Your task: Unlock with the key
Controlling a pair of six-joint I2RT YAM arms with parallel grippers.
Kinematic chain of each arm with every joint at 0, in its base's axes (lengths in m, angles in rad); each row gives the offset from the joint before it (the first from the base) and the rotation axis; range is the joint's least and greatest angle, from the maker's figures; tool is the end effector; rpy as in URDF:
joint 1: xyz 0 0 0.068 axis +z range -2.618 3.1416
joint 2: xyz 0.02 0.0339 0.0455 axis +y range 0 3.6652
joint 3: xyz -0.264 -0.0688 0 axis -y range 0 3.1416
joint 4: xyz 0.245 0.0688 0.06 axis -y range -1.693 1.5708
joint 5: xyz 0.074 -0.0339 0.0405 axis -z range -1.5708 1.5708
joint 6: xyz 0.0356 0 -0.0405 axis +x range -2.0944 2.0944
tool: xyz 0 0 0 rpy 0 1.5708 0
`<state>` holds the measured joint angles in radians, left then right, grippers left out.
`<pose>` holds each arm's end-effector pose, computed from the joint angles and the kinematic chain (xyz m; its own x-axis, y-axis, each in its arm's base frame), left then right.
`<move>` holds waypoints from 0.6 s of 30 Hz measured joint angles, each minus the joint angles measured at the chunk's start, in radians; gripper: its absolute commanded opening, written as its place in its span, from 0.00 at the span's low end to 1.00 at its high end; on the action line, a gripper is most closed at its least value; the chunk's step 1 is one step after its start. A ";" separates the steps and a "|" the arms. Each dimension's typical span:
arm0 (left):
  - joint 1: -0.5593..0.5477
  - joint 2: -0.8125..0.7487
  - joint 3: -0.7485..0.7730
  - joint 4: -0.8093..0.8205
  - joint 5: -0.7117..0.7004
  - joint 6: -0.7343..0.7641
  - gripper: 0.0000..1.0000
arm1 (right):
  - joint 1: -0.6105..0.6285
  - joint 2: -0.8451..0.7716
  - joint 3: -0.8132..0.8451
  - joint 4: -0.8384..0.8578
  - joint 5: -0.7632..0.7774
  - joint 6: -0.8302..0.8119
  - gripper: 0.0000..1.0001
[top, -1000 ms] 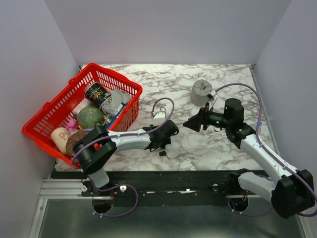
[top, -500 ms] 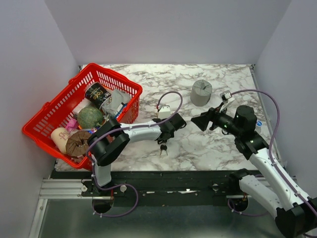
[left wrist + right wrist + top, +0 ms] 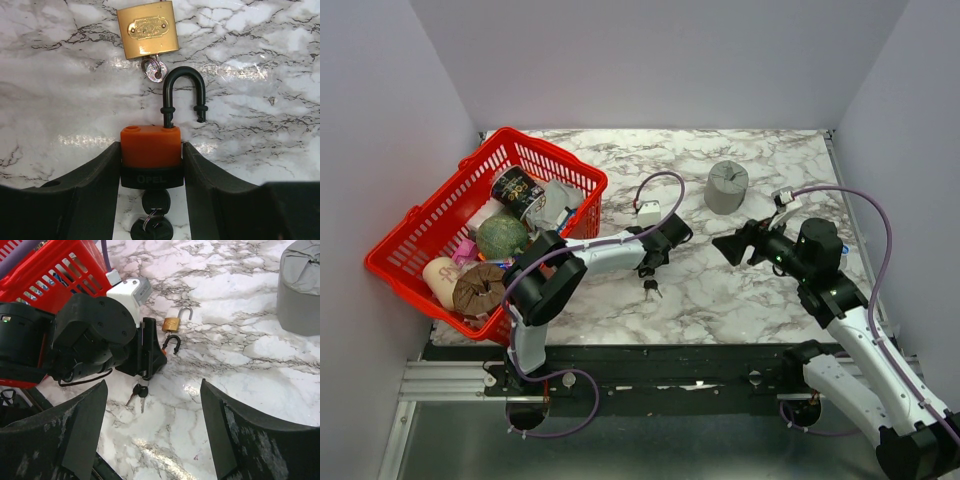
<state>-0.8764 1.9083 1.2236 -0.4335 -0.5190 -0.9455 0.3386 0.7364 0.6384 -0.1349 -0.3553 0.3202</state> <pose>0.2574 -0.2815 0.1598 -0.7653 -0.1812 -0.6176 -0.1573 0.9831 -0.0935 0.1643 0.0710 0.3018 -0.4051 0.1702 -0.8983 -0.5301 0.7568 0.3825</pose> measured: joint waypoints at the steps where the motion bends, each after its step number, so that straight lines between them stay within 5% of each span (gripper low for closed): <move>1: 0.000 0.000 0.000 0.001 0.000 0.004 0.29 | 0.000 0.000 0.000 -0.002 0.002 0.000 0.84; 13: -0.003 0.000 -0.001 0.007 0.012 0.030 0.80 | 0.000 -0.004 0.000 -0.015 0.007 0.000 0.84; 18: -0.019 0.000 -0.001 0.006 0.010 0.041 0.87 | 0.000 -0.007 0.000 -0.020 0.008 0.001 0.84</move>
<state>-0.8959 1.9083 1.2228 -0.4278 -0.5091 -0.9043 0.3386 0.7296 0.6380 -0.1547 -0.3473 0.3210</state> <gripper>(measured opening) 0.842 0.836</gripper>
